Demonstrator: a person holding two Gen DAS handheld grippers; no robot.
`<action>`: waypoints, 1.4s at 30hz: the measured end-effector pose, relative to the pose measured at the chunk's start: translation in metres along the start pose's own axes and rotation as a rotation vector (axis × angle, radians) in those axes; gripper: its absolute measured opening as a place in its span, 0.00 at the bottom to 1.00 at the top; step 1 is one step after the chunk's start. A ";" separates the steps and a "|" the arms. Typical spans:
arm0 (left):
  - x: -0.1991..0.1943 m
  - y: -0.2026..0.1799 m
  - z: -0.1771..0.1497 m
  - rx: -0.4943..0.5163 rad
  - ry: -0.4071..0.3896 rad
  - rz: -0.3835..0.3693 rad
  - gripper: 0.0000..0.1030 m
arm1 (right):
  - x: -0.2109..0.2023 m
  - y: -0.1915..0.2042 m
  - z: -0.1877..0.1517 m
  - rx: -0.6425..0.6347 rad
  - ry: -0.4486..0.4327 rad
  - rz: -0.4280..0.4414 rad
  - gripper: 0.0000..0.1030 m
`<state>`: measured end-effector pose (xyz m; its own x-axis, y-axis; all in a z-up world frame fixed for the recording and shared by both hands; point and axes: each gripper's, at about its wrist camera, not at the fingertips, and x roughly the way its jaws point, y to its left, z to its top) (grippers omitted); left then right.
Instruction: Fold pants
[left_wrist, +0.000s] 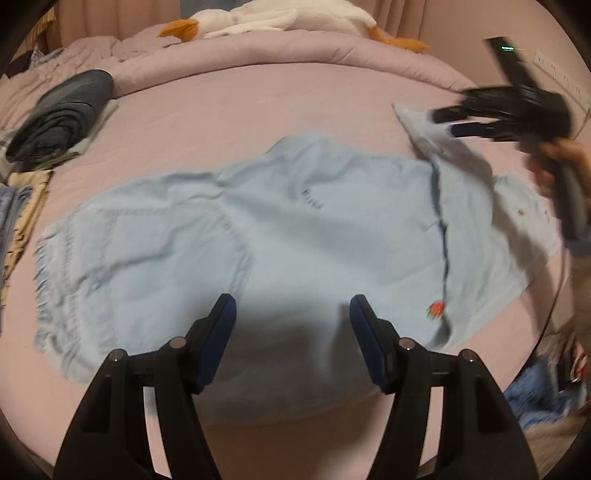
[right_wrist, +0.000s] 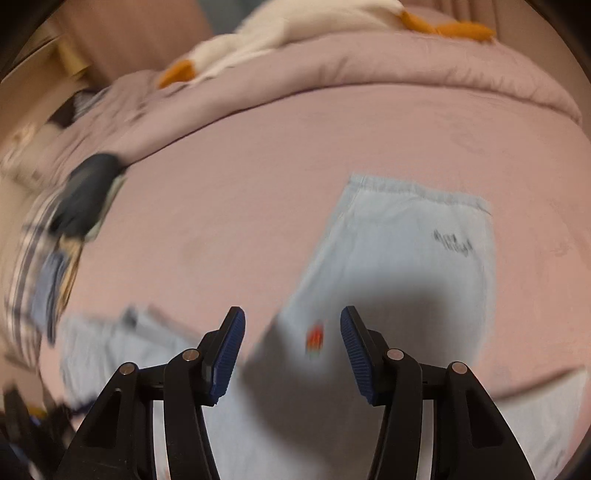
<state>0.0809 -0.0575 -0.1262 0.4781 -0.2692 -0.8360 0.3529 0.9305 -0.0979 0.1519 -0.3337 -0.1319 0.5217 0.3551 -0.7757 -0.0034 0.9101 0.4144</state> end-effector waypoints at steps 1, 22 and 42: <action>0.003 -0.001 0.005 -0.006 -0.001 -0.013 0.61 | 0.012 0.000 0.009 0.021 0.015 -0.025 0.52; 0.014 -0.029 0.006 0.045 -0.001 0.040 0.62 | -0.061 -0.035 -0.036 0.090 -0.148 -0.011 0.05; 0.010 -0.030 -0.001 0.056 0.002 0.041 0.62 | -0.118 -0.111 -0.130 0.419 -0.389 -0.047 0.05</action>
<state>0.0743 -0.0881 -0.1324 0.4920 -0.2304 -0.8395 0.3772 0.9256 -0.0330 -0.0207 -0.4491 -0.1483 0.7892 0.1393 -0.5981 0.3242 0.7327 0.5984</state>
